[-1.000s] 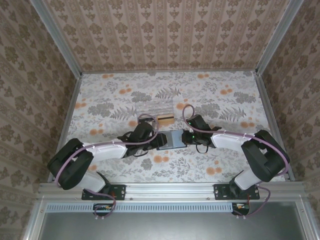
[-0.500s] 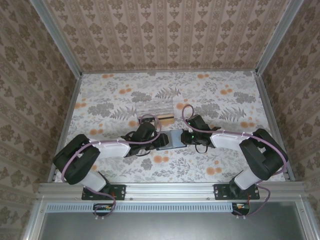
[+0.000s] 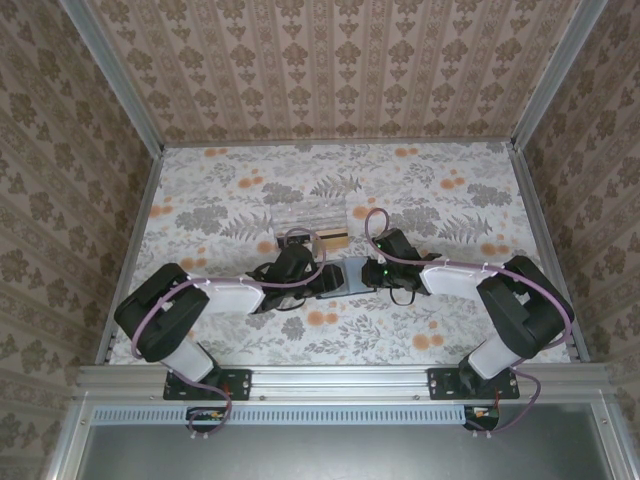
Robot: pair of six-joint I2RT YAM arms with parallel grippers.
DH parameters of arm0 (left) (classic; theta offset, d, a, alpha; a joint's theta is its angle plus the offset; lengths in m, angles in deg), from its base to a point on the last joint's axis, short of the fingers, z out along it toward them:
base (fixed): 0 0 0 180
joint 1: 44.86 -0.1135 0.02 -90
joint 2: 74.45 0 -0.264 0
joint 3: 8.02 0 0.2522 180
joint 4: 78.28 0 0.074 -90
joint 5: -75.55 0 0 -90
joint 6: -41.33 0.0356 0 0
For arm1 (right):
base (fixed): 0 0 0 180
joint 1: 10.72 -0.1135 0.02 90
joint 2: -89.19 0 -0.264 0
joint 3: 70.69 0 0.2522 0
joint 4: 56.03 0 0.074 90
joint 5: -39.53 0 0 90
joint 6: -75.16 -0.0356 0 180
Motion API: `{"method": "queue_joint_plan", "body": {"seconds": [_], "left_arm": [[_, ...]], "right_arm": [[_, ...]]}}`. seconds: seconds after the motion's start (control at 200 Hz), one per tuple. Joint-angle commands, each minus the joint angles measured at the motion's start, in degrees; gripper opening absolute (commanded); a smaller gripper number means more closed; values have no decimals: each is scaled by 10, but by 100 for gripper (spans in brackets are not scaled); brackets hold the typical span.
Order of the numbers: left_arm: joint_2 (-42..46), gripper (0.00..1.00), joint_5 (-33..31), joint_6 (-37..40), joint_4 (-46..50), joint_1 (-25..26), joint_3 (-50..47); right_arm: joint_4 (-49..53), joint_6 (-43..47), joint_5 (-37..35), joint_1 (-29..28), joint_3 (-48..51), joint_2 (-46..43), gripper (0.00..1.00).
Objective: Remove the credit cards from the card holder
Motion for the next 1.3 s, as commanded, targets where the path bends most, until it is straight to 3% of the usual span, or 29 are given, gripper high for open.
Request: {"method": "queue_joint_plan", "body": {"seconds": [0.0,0.205,0.7,1.105,1.295], "left_arm": [[-15,75,29,-12,-29,8,9],[-16,84,41,-16,-57,8,5],[-16,79,21,-15,-23,8,6],[-22,78,27,-10,-19,9,16],[-30,81,40,-9,-32,11,23]], "right_arm": [[12,-6,19,-2,9,14,18],[14,-7,18,-2,9,17,18],[109,6,-63,16,2,-73,27],[-1,-25,57,36,37,-4,25],[-13,-30,76,32,38,-1,22]]}}
